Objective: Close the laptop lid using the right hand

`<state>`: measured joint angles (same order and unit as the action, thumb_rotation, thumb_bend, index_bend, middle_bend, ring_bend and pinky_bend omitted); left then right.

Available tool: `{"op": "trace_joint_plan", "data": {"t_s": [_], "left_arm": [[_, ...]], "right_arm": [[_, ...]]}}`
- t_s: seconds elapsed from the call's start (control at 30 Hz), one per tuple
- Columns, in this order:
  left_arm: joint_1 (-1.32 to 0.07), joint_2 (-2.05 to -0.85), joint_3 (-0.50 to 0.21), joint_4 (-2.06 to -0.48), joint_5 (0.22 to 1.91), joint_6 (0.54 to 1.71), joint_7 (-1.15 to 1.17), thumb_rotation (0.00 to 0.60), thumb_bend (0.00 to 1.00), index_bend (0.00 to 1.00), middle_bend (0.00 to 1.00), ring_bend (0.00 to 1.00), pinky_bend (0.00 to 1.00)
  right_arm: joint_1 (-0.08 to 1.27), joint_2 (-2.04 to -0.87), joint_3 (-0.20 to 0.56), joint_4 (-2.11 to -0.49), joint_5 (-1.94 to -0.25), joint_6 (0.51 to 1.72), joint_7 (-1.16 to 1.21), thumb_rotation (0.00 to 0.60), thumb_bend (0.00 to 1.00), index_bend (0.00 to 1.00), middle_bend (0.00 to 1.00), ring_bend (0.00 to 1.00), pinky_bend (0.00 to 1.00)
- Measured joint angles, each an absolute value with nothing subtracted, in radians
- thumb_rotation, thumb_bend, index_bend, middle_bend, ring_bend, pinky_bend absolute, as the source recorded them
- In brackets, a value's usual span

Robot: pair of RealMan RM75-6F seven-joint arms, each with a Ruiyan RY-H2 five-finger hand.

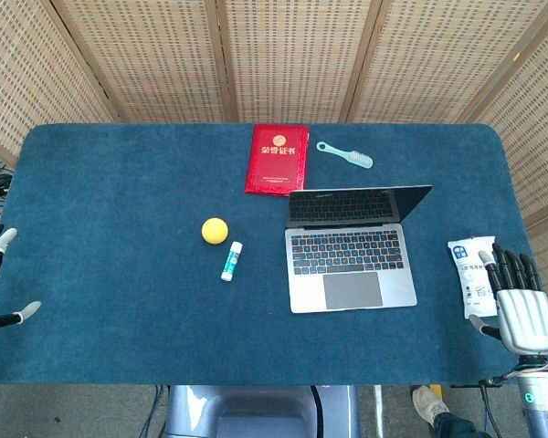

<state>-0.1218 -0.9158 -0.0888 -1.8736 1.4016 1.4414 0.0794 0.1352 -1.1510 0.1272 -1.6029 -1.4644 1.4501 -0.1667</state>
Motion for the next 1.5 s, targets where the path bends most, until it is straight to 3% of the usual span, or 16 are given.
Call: {"op": "trace_joint_plan", "data": {"t_s": [0.03,0.1,0.17,0.2,0.5,0.7,1.13,1.43,1.5], "left_arm": [[-0.125,-0.916,-0.09,-1.873,1.395,1.435,0.081,0.6,0.0,0.0,0.0,0.0,0.0],[-0.13,-0.917,-0.093,-1.873,1.387,1.428,0.083,0.6,0.0,0.0,0.0,0.0,0.0],[-0.132,-0.918,-0.097,-1.873,1.379,1.426,0.087,0.6,0.0,0.0,0.0,0.0,0.0],[-0.133,-0.919,-0.098,-1.873,1.376,1.426,0.089,0.6,0.0,0.0,0.0,0.0,0.0],[-0.139,-0.919,-0.109,-1.872,1.342,1.417,0.091,0.6,0.0,0.0,0.0,0.0,0.0],[-0.145,-0.919,-0.113,-1.871,1.327,1.405,0.088,0.6,0.0,0.0,0.0,0.0,0.0],[-0.163,-0.924,-0.116,-1.863,1.301,1.374,0.105,0.6,0.0,0.0,0.0,0.0,0.0],[-0.167,-0.936,-0.117,-1.863,1.285,1.376,0.131,0.6,0.0,0.0,0.0,0.0,0.0],[-0.168,-0.936,-0.117,-1.864,1.285,1.376,0.134,0.6,0.0,0.0,0.0,0.0,0.0]], "right_arm": [[0.148,-1.142,0.139,-1.612,-1.464,1.443,-0.164,0.6,0.6,0.0,0.0,0.0,0.0],[0.183,-1.119,0.167,-1.637,-1.457,1.413,-0.159,0.6,0.86,0.0,0.0,0.0,0.0],[0.217,-1.098,0.194,-1.659,-1.438,1.374,-0.155,0.6,0.98,0.01,0.01,0.0,0.02],[0.243,-1.084,0.215,-1.673,-1.418,1.343,-0.151,0.6,1.0,0.02,0.02,0.0,0.04],[0.445,-1.034,0.361,-1.712,-1.155,1.064,-0.113,0.6,1.0,0.1,0.08,0.0,0.09],[0.566,-1.053,0.395,-1.688,-0.994,0.944,-0.187,0.6,1.0,0.13,0.11,0.0,0.1],[0.745,-1.152,0.37,-1.618,-0.734,0.909,-0.461,0.6,1.0,0.19,0.17,0.07,0.11],[0.815,-1.188,0.309,-1.57,-0.651,0.913,-0.556,0.6,1.0,0.32,0.3,0.2,0.23],[0.819,-1.188,0.299,-1.569,-0.643,0.916,-0.561,0.6,1.0,0.34,0.33,0.23,0.3]]}}
